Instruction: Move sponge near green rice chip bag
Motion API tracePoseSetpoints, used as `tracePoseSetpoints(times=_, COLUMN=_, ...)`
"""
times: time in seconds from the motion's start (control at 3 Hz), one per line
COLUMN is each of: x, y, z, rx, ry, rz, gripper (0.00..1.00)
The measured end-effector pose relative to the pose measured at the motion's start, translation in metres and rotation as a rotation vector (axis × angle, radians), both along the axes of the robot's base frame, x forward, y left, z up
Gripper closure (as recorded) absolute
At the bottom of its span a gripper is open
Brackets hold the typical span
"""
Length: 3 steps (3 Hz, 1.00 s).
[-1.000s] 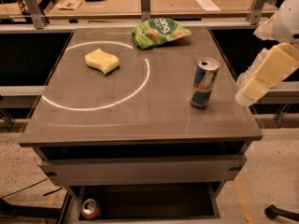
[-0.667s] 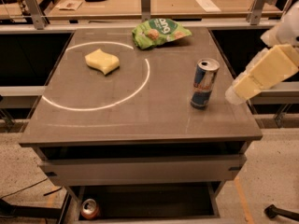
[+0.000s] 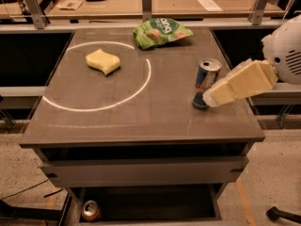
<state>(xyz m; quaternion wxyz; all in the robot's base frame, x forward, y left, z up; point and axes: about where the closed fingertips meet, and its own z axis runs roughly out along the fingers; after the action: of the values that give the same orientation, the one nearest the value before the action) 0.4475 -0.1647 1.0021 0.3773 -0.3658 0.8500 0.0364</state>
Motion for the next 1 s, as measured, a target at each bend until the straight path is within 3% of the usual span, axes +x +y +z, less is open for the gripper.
tracePoseSetpoints(times=0.33, x=0.023, y=0.021, z=0.033, rx=-0.083, ry=-0.176, rz=-0.055, gripper=0.00)
tracePoseSetpoints(times=0.67, x=0.040, y=0.031, z=0.054, rx=-0.106, ry=-0.309, rz=-0.088, gripper=0.00)
tracePoseSetpoints(times=1.0, x=0.051, y=0.024, z=0.051, rx=-0.080, ry=-0.401, rz=-0.106, gripper=0.00)
